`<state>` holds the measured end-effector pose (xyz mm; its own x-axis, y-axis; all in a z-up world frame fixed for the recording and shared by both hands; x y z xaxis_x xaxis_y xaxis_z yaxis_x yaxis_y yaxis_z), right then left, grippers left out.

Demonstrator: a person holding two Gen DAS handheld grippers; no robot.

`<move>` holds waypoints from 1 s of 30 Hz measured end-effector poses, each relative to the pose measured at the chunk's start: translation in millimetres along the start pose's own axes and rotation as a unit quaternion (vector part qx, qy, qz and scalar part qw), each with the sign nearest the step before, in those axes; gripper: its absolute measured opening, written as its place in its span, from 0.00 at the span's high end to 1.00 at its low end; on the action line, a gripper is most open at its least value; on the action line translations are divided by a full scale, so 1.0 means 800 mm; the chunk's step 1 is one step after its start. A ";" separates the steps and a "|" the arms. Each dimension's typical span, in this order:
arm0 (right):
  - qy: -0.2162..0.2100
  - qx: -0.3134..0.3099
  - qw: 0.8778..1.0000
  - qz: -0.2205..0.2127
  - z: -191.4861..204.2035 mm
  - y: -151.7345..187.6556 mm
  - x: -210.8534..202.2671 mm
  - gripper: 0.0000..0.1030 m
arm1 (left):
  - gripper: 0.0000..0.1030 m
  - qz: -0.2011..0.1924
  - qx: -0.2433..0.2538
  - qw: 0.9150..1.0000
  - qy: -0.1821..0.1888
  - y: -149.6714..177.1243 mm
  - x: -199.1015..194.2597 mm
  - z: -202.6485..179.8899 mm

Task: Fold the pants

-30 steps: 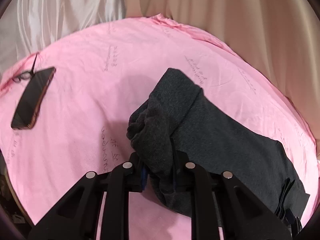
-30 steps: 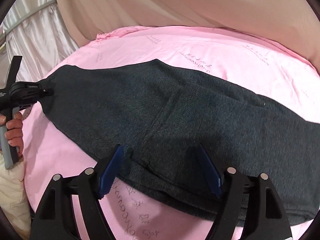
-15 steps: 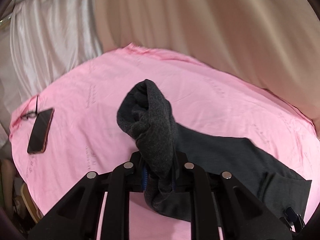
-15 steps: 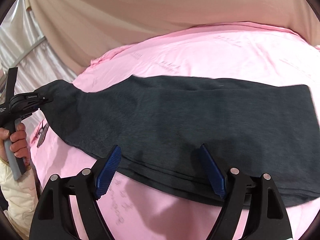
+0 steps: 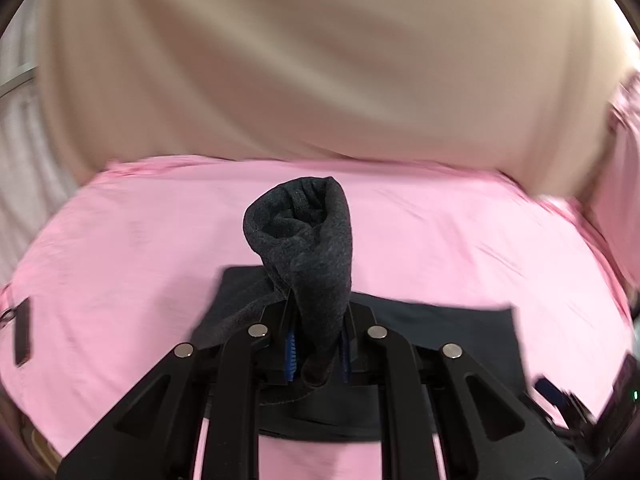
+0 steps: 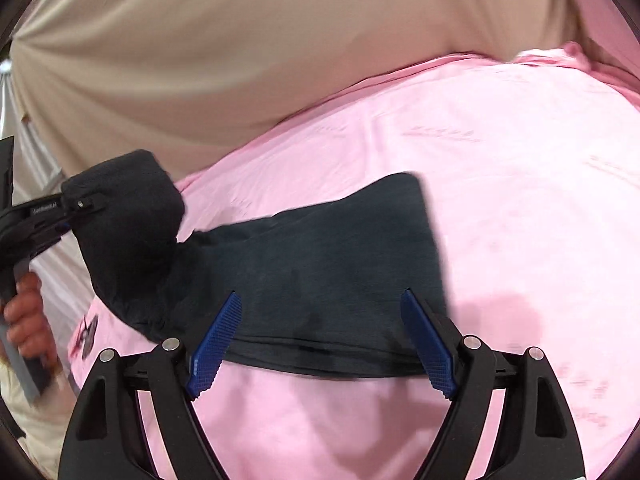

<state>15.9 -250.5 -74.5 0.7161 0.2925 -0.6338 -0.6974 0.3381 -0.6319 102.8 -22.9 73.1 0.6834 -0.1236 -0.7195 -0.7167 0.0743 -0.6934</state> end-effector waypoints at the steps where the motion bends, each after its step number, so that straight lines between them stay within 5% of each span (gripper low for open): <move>1: 0.003 0.005 1.000 -0.004 -0.008 -0.001 -0.006 0.22 | 0.86 0.011 0.011 1.000 0.013 0.008 0.007 -0.023; 5: 0.014 0.016 1.000 -0.002 -0.033 -0.002 -0.016 0.22 | 0.72 0.099 0.046 0.992 0.063 0.070 0.067 -0.105; 8: 0.015 0.011 1.000 0.003 -0.035 -0.005 -0.022 0.22 | 0.65 0.114 0.048 0.990 0.075 0.097 0.067 -0.112; 11: -0.036 -0.008 0.999 0.016 -0.011 -0.014 -0.020 0.22 | 0.28 0.084 0.007 0.989 0.119 0.092 0.015 -0.076; 16: -0.133 -0.024 0.987 0.081 0.050 -0.032 0.034 0.22 | 0.15 -0.015 -0.089 0.993 0.075 0.064 -0.072 0.061; 21: -0.076 -0.024 0.987 0.139 0.068 -0.028 0.119 0.22 | 0.15 -0.016 -0.156 0.988 0.003 0.083 -0.071 0.167; 23: -0.080 -0.024 0.984 0.156 0.077 -0.017 0.142 0.50 | 0.15 0.004 -0.160 0.987 -0.013 0.096 -0.053 0.192; 24: -0.083 -0.027 0.983 0.162 0.084 -0.014 0.148 0.77 | 0.15 0.013 -0.162 0.986 -0.017 0.103 -0.046 0.199; 26: -0.090 -0.047 0.982 0.157 0.107 -0.030 0.140 0.84 | 0.15 0.035 -0.161 0.986 -0.023 0.117 -0.027 0.209; 30: -0.108 -0.102 0.986 0.079 0.155 -0.096 0.049 0.85 | 0.15 0.051 -0.150 0.987 -0.010 0.126 -0.010 0.203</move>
<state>101.1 -153.9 4.2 0.5719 0.5175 -0.6366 -0.7767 0.0918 -0.6231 47.5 146.4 2.8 0.6054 -0.1104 -0.7882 -0.7892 -0.2111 -0.5767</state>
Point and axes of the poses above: each gripper's, at about its wrist camera, not at the fingertips, and x roughly the way its jaws point, z to its left, y to its underside, the point moved 5 cm from there along x, roughly the way its jaws point, and after that the axes turned 5 degrees about z, right-handed, at the moved point
